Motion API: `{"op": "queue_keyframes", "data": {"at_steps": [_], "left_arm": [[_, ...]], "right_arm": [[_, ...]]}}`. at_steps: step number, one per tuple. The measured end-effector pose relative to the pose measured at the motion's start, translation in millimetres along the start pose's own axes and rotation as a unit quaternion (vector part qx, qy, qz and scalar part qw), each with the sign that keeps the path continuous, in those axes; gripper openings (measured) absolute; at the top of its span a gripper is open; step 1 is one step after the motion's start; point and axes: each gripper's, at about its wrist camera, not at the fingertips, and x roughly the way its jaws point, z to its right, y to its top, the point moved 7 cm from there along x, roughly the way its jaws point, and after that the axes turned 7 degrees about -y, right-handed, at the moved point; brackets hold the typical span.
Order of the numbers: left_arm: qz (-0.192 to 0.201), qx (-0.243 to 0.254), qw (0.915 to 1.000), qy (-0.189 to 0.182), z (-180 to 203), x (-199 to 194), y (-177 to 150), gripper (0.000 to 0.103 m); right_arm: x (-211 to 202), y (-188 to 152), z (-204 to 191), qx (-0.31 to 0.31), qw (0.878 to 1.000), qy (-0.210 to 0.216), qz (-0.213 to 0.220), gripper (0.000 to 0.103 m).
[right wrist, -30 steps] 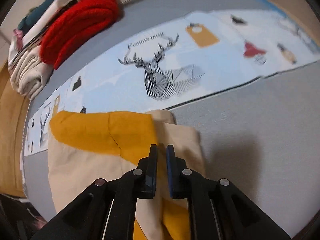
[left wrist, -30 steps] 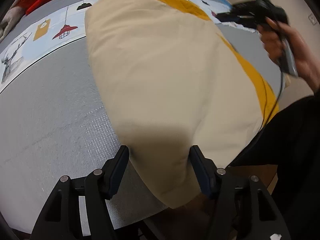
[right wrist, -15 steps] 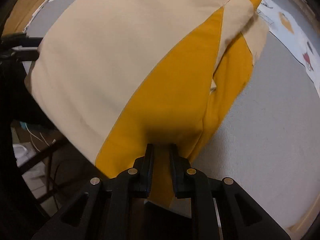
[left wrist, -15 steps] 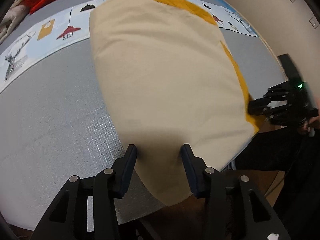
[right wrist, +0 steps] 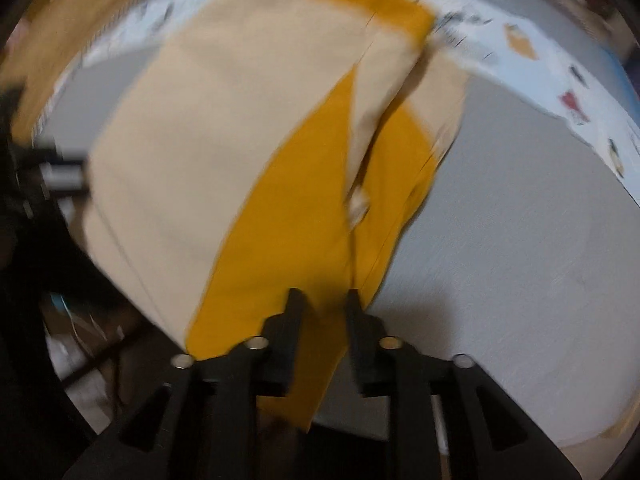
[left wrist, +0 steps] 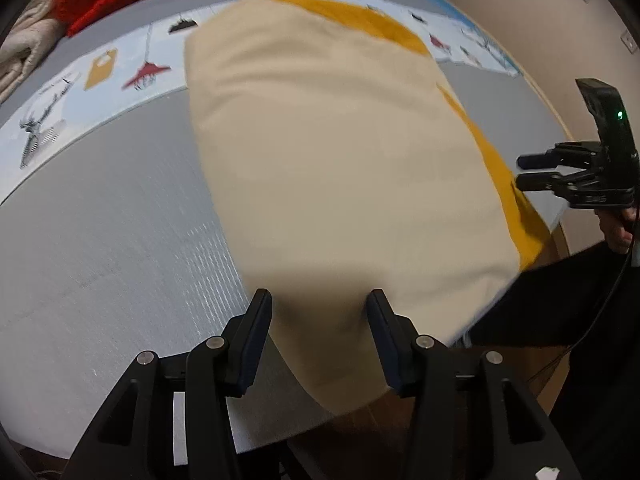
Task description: Fold large clothes
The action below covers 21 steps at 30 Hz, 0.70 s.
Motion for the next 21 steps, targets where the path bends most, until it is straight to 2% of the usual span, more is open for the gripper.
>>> {"op": "queue_keyframes", "data": {"at_steps": [2,5,8,10,14,18,21], "left_arm": [[0.011,-0.013,0.9999,0.000,-6.4,-3.2,7.5,0.044],[0.019,-0.035,0.9992,0.004,-14.6,-4.2,16.9,0.044],[0.021,-0.053,0.9984,0.009,-21.8,-2.8,23.9,0.045],[0.022,-0.067,0.9975,0.011,-28.7,-1.0,29.7,0.053],[0.020,-0.111,0.9936,-0.007,-46.0,5.5,40.3,0.061],[0.015,-0.176,0.9829,-0.053,-73.3,18.7,56.5,0.066],[0.013,-0.233,0.9667,-0.105,-94.1,34.8,70.0,0.067]], "right_arm": [[-5.8,14.8,9.5,0.030,0.999,0.014,0.020,0.078],[6.1,35.3,15.7,0.079,0.995,0.049,0.022,0.078],[32.4,45.9,20.9,0.130,0.989,0.075,-0.004,0.078],[49.7,53.2,24.9,0.142,0.986,0.081,-0.017,0.078],[76.1,55.8,27.0,0.163,0.980,0.103,-0.041,0.078],[93.1,61.2,28.6,0.180,0.975,0.123,-0.050,0.078],[99.8,64.1,27.9,0.187,0.973,0.129,-0.050,0.078]]}}
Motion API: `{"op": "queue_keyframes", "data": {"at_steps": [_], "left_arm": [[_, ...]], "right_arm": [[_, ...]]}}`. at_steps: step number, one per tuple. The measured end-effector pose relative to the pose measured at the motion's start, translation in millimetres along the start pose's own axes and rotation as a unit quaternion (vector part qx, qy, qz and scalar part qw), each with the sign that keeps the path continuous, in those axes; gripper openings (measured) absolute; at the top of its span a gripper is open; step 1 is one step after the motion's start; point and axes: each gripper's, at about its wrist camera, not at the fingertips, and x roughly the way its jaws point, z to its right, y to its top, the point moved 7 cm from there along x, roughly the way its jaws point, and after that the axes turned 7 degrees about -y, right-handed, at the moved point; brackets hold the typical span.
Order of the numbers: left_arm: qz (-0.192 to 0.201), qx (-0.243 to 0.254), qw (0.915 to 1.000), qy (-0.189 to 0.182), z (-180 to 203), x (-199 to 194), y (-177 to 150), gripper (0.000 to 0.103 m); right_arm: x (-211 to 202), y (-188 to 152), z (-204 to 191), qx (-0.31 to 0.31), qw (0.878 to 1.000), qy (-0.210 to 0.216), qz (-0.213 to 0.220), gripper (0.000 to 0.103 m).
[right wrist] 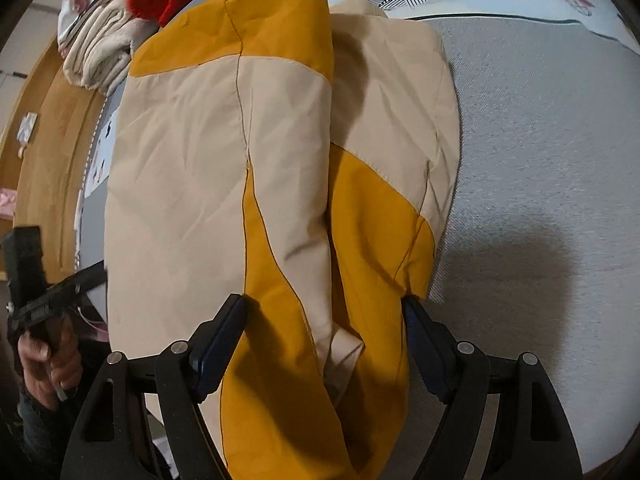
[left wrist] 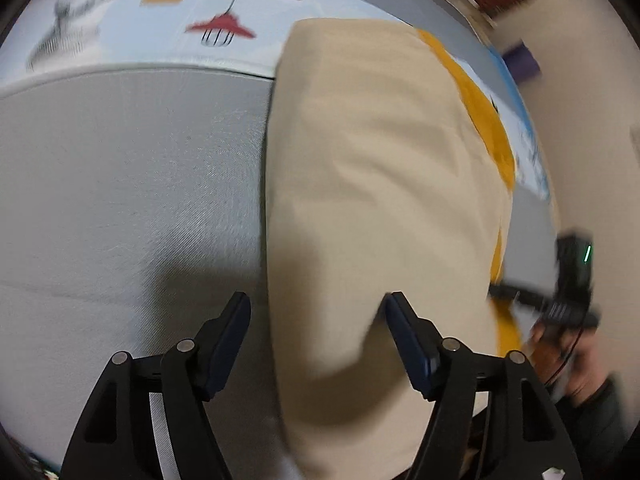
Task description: Fold large clothes
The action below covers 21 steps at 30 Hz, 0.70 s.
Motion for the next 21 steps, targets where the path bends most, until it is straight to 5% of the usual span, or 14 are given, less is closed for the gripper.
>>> {"op": "queue_keyframes", "data": {"at_steps": [2,6,9,12,16,21], "left_arm": [[-0.011,-0.027,0.9991,-0.030,-6.1,12.1,10.9,0.069],[-0.022,-0.045,0.9961,-0.072,-9.4,37.0,29.0,0.071],[0.003,-0.040,0.9961,-0.079,-5.4,37.3,37.8,0.060],[0.024,-0.010,0.9969,-0.074,10.7,26.2,43.9,0.041],[0.051,0.037,0.9970,-0.045,28.2,9.3,57.0,0.039],[0.084,0.035,0.9956,-0.024,16.4,-10.1,95.9,0.039]], "right_arm": [[3.0,0.4,-1.4,-0.001,1.000,-0.001,0.001,0.075],[-0.1,-0.4,-5.6,-0.004,1.000,0.003,0.011,0.042],[-7.6,0.3,-4.1,0.008,1.000,0.015,0.023,0.019],[-18.4,3.8,-9.9,0.003,0.999,0.022,0.046,0.012],[-22.6,11.8,-16.7,0.003,0.997,0.023,0.067,0.010],[-45.9,52.3,-33.3,0.003,0.990,0.033,0.135,0.009]]}}
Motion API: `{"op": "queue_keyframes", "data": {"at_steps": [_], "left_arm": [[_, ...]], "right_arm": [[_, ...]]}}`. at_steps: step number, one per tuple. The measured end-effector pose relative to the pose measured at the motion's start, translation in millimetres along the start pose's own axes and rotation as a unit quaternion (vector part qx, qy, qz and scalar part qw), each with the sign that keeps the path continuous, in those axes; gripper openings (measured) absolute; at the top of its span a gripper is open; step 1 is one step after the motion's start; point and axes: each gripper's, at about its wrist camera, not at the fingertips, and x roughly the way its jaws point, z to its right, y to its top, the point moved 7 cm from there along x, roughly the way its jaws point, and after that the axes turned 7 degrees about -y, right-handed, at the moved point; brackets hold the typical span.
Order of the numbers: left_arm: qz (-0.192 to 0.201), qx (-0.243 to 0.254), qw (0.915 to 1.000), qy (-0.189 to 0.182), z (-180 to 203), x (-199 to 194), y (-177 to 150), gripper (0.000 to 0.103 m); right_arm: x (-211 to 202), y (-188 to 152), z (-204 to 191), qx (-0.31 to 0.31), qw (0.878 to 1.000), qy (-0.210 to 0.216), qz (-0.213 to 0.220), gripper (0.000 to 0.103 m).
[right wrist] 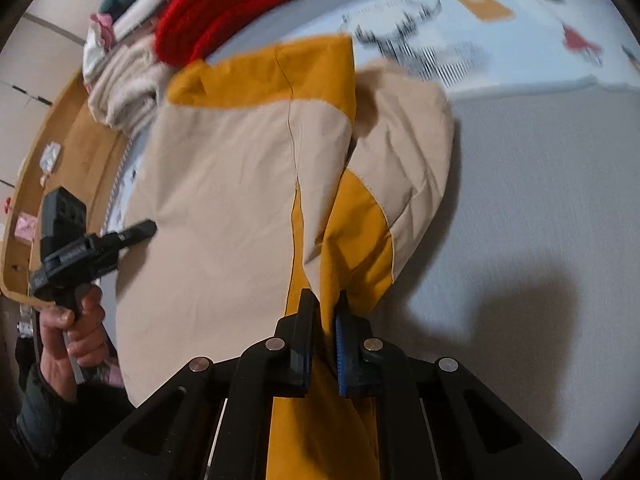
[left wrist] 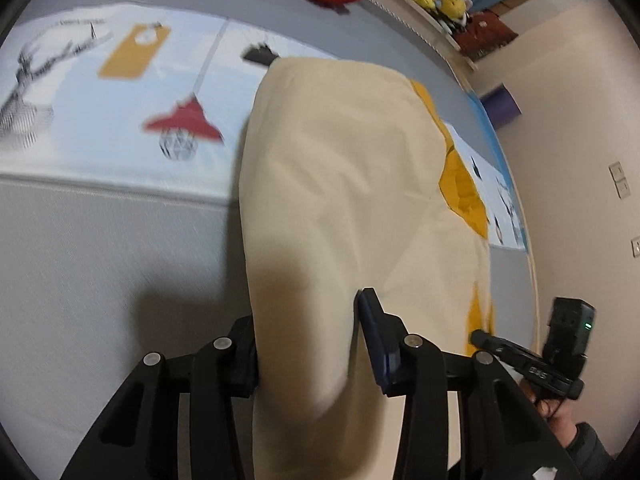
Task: Fold large clothes
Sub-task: 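Lower the folded jacket onto the bed and open both grippers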
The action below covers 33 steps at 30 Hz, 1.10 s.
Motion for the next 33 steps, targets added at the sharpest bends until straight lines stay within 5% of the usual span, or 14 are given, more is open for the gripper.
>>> {"op": "queue_keyframes", "data": {"at_steps": [4,8,13,16,18,21,24,28,30,33], "left_arm": [[0.019,-0.018,0.9994,0.020,-25.3,-7.3,27.6,0.037],[-0.007,-0.020,0.9983,0.054,-41.1,-8.2,25.3,0.038],[-0.044,0.078,0.9940,0.063,-13.8,-28.0,3.0,0.046],[-0.104,0.145,0.9803,0.085,-5.2,-12.2,-30.0,0.055],[-0.128,0.176,0.9659,0.140,-17.7,-0.3,-52.5,0.061],[-0.084,0.160,0.9692,0.167,-12.0,-17.9,-56.1,0.059],[-0.010,0.178,0.9628,0.203,9.9,-54.6,-64.2,0.061],[0.081,0.193,0.9539,0.215,47.3,-102.1,-93.8,0.100],[0.122,0.197,0.9487,0.215,65.0,-126.0,-125.5,0.102],[0.149,0.189,0.9478,0.209,81.1,-139.4,-163.5,0.102]], "right_arm": [[5.9,29.9,-15.3,-0.003,0.999,-0.013,0.030,0.009],[26.4,29.8,-10.6,-0.013,0.998,-0.056,-0.005,0.019],[16.5,21.3,-7.8,-0.023,0.996,-0.086,-0.017,0.031],[13.0,-1.1,-7.0,-0.048,0.994,-0.095,-0.040,0.044],[20.0,-18.7,1.7,-0.081,0.983,-0.147,-0.075,0.047],[4.9,-27.2,17.0,-0.072,0.976,-0.194,-0.066,0.047],[-41.7,-29.9,24.7,-0.066,0.966,-0.251,-0.003,0.047],[-121.0,-39.4,-2.9,-0.074,0.959,-0.245,0.125,0.052],[-159.0,-59.0,-23.1,-0.084,0.948,-0.242,0.190,0.088],[-190.3,-101.8,-46.3,-0.083,0.938,-0.240,0.237,0.103]]}}
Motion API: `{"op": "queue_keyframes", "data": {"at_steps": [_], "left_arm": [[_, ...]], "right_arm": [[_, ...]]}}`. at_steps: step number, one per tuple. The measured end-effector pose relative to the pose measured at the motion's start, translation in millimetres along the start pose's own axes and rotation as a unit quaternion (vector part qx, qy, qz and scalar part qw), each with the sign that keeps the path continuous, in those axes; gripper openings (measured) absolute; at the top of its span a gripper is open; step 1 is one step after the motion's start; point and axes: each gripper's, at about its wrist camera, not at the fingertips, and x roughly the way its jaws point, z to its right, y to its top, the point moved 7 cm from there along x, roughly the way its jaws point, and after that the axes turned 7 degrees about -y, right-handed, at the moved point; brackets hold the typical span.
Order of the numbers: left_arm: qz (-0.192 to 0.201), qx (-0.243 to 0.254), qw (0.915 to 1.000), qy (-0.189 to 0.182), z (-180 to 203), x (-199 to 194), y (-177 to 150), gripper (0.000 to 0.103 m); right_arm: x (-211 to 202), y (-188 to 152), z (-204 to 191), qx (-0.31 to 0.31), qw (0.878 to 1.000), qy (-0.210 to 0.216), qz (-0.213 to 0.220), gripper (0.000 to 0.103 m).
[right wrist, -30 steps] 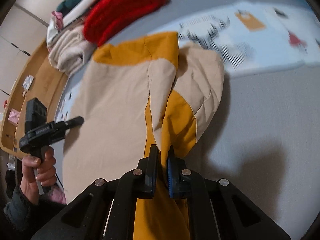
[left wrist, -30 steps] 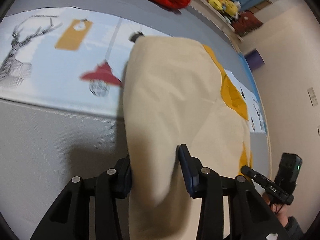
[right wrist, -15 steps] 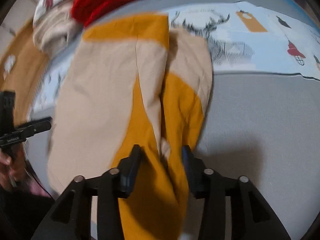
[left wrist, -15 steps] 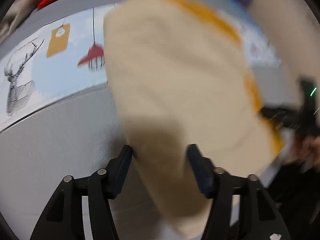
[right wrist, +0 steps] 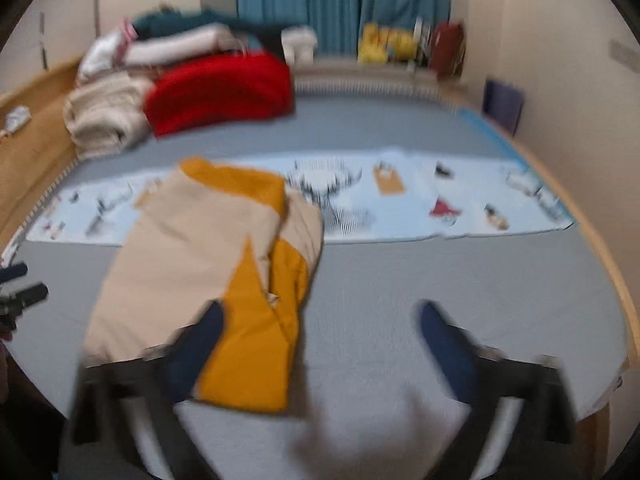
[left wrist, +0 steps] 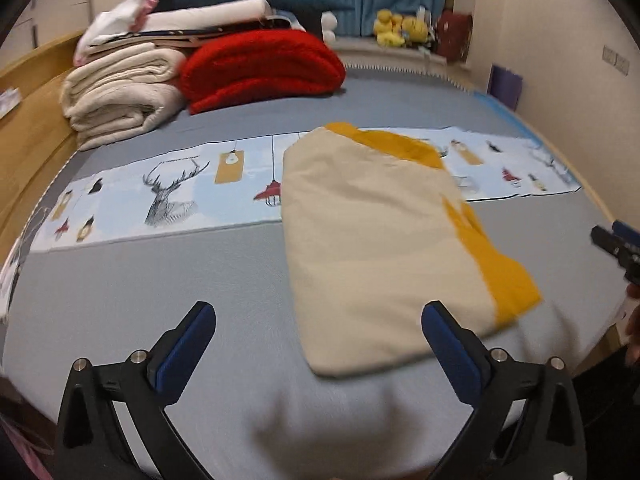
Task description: Fold large clothes
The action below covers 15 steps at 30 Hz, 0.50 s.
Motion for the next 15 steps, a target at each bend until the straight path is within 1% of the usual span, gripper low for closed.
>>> {"op": "queue_keyframes", "data": {"at_steps": [3,4,6,8,10,12,15], "left_arm": [[0.011,-0.015,0.9998,0.002,20.5,-21.1,-25.2,0.102],[0.013,-0.022,0.9997,0.003,25.1,-23.5,-28.8,0.102],[0.015,-0.041,0.9990,0.007,34.9,-32.0,-44.3,0.102],[0.013,-0.041,0.9990,0.005,46.6,-34.2,-58.8,0.102],[0.010,-0.030,0.9994,0.014,52.3,-30.0,-64.4,0.102],[0.000,-0.025,0.9996,0.011,55.5,-21.8,-65.9,0.102],[-0.008,-0.038,0.9992,0.011,51.9,-14.6,-69.2,0.102]], "right_arm": [[-33.8,-32.8,-10.3,0.019,1.000,0.010,-0.003,0.103],[-42.1,-44.3,-14.0,0.021,1.000,0.010,-0.006,0.103],[-55.3,-61.9,-26.3,0.022,0.999,0.010,-0.022,0.103],[-62.3,-76.7,-36.5,0.019,0.999,0.009,-0.030,0.103],[-60.6,-87.1,-47.6,0.001,0.999,0.004,-0.039,0.103],[-58.6,-92.9,-57.0,-0.011,0.999,0.011,-0.047,0.103],[-53.0,-89.4,-62.5,-0.016,0.999,0.012,-0.039,0.103]]}}
